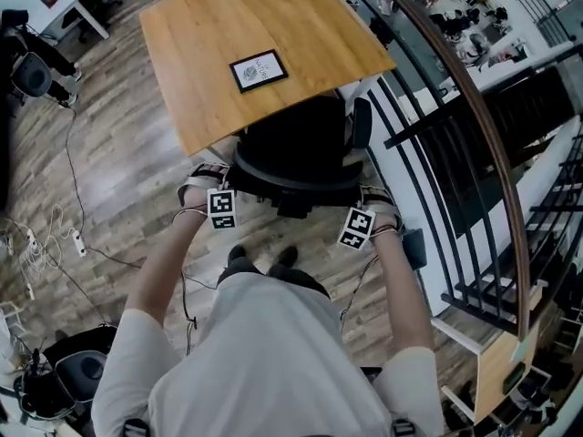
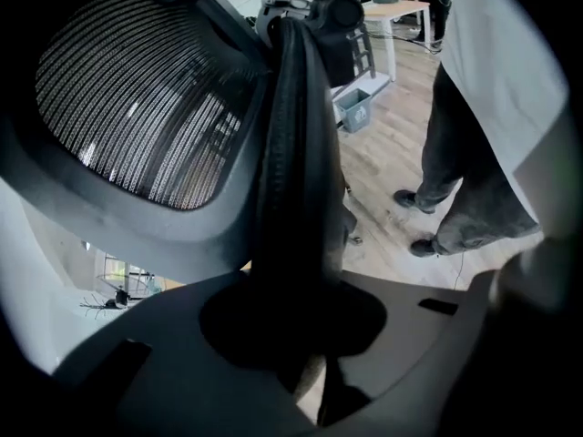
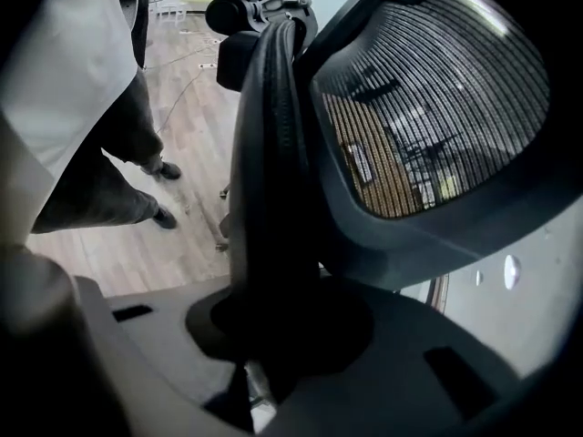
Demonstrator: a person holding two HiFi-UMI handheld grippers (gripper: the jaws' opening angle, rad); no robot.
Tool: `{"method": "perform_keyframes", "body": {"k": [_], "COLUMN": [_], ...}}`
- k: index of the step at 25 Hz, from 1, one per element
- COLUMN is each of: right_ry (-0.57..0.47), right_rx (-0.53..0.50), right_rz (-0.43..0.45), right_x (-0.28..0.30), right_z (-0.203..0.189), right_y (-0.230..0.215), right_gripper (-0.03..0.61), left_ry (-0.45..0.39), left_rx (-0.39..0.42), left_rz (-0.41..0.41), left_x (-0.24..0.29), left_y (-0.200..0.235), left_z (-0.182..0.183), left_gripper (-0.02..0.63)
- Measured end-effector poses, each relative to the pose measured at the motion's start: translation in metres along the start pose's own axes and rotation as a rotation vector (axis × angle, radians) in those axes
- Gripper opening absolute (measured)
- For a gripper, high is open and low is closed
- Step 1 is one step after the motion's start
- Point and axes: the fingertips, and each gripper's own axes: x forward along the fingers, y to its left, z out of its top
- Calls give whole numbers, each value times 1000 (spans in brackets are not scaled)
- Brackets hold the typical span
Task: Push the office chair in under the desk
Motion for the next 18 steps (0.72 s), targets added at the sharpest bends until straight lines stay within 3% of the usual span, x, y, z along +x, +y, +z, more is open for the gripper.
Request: {"method": "perform_keyframes", "body": {"k": [18], "right_ry": [-93], "right_rx": [-162], "right_rz": [-11], "right_x": [67], "right_z": [11], "right_y": [-111], "right_gripper": [80], "left_ry": [95], "left_rx": [-170], "left_rz": [25], "left_x": [34], "left_y": [54], "left_z": [-17], "left_gripper": [66]}}
